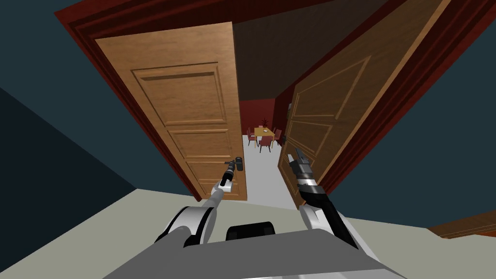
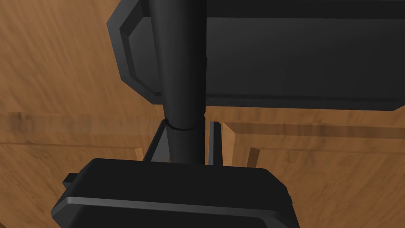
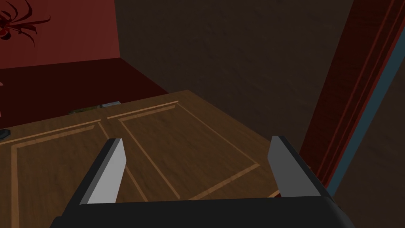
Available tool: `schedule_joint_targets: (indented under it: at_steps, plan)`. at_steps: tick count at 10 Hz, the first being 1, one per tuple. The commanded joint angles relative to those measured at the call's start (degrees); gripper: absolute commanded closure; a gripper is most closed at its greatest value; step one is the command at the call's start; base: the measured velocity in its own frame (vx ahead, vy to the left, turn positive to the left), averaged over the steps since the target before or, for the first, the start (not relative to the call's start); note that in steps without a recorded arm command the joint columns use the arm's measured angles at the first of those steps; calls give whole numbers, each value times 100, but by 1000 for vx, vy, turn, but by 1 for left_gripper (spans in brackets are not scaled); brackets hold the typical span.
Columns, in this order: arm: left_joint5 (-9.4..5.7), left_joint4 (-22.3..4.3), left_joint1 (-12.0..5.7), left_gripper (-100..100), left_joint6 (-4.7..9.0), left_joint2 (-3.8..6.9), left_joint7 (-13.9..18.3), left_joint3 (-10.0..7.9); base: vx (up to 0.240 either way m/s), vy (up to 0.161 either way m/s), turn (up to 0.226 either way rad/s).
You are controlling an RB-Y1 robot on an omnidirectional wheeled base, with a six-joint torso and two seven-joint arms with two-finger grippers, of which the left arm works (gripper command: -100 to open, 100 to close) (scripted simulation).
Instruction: Push the door open
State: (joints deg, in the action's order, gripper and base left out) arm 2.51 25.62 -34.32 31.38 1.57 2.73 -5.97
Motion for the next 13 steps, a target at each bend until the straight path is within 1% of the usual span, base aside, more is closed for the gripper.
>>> schedule_joint_targets:
  at_steps: [1,2,3,5,6,7,8,10,11,12,13]
  plan:
    - [9,222,65,100,-65,46,4,2,65,-27,-4]
    - [-6,204,63,100,-61,122,-8,-65,138,-68,75]
    - [-10,199,62,100,-59,142,-11,-83,150,-82,81]
    - [-28,177,58,100,-54,218,-26,-166,175,-111,88]
    - [-28,66,58,100,-54,218,-26,-166,143,-91,45]
    - [-28,177,58,100,-54,218,-26,-166,43,-28,11]
    - [-49,152,54,100,-49,289,-42,-257,118,-96,70]
    - [-54,182,53,100,-47,305,-47,-281,143,-109,76]
    - [-54,146,53,100,-47,305,-47,-281,51,-21,26]
    - [-76,120,49,100,-41,367,-64,-379,113,-86,131]
    - [-76,233,49,100,-41,367,-64,-379,138,-116,112]
